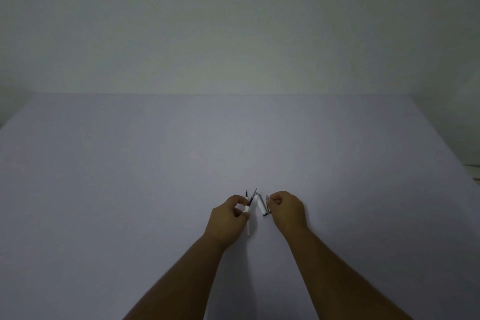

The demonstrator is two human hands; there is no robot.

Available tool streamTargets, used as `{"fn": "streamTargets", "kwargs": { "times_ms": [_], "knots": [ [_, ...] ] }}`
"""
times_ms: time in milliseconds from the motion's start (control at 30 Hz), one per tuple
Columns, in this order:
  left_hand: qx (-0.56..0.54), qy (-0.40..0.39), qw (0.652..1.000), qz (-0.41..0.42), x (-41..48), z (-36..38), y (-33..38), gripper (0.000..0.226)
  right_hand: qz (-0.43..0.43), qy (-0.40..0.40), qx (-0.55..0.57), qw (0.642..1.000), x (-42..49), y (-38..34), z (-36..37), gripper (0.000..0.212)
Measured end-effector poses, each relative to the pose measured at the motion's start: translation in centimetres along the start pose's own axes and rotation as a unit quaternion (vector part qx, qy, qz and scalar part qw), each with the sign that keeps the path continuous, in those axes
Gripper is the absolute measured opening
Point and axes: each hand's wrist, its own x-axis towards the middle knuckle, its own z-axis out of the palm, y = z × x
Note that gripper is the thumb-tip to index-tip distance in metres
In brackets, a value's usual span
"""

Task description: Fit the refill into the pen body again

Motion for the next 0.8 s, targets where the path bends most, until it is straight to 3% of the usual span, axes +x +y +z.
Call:
{"fn": "streamTargets", "kwargs": {
  "times_ms": [267, 433, 700, 800],
  "knots": [
    [0.001, -0.006, 1.0, 0.004, -0.1, -0.1, 0.3, 0.014, -0.001, -0.007, -0.01, 1.0, 0.0, -0.1, -0.1, 0.023],
    [-0.001, -0.003, 1.0, 0.012, -0.2, -0.2, 0.7, 0.014, -0.022, 0.012, 0.044, 0.999, -0.4, -0.6, -0.6, 0.015],
    [0.008, -0.01, 1.0, 0.028, -0.3, -0.2, 1.5, 0.014, -0.029, -0.064, 0.124, 0.99, -1.0, -2.3, -0.6, 0.009],
    [0.006, -0.012, 0.999, 0.036, -0.4, -0.2, 1.8, 0.014, -0.027, -0.067, 0.127, 0.989, -0.9, -2.6, -0.8, 0.02]
  ]
}}
